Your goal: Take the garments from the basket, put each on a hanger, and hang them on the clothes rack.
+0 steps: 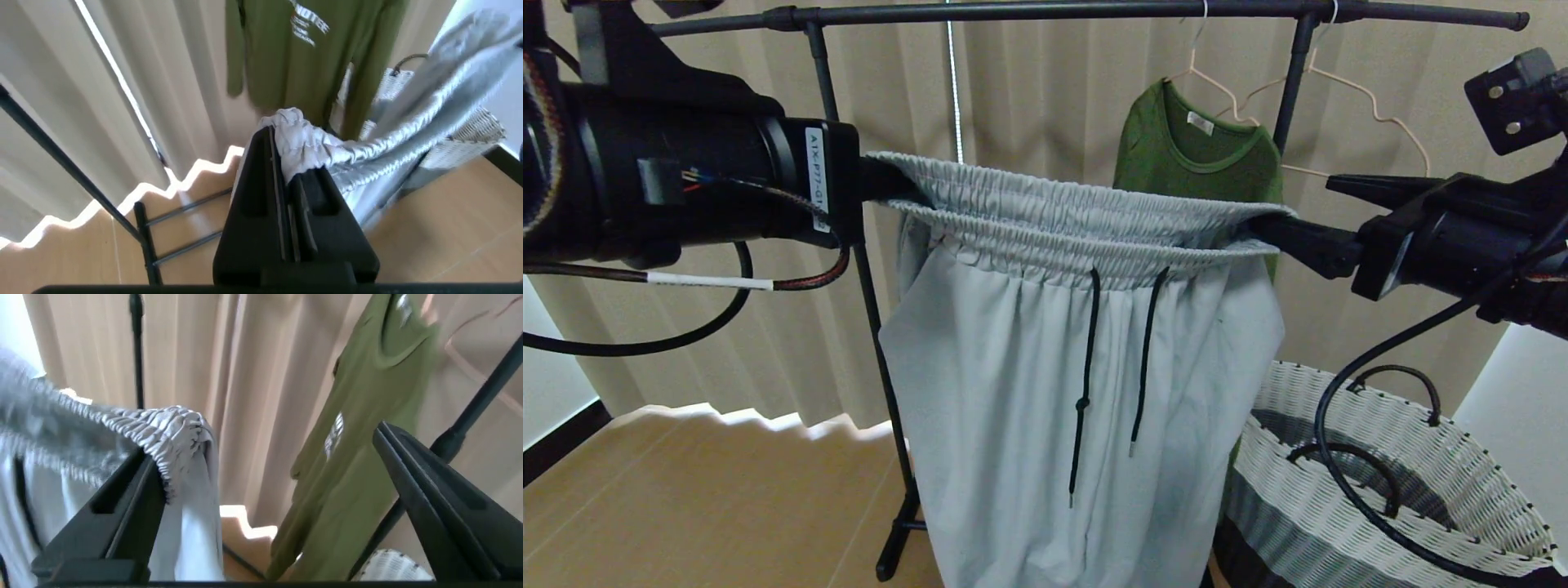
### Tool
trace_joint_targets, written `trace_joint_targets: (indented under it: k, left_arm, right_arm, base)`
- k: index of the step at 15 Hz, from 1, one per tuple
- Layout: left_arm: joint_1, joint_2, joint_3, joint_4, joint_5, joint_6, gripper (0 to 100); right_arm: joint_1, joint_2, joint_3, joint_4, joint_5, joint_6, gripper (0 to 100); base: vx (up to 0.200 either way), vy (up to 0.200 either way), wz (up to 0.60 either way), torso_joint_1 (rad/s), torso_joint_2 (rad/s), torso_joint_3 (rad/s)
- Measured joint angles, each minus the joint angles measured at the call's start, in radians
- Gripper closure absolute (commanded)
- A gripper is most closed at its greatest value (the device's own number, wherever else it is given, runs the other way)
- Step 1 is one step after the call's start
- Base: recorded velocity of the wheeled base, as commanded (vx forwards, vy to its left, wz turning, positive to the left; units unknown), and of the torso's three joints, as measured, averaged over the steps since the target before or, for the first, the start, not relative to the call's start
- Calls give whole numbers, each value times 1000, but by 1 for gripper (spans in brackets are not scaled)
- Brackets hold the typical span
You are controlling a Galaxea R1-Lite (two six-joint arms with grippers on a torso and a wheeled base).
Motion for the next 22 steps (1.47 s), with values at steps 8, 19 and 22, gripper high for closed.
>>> trace_joint_targets:
  k: [8,19,22]
  left_arm:
    - [3,51,48,-135,189,6,100]
    - [11,130,41,-249,248,44,100]
    - [29,142,43,-265,253,46,100]
  right_arm:
    - [66,-75,86,1,8,87,0]
    - [94,-208,184,-2,141,118,0]
    - [94,-236,200,1,150,111,0]
  base:
    - [0,0,0,0,0,0]
    - [0,0,0,0,0,0]
    - [0,0,0,0,0,0]
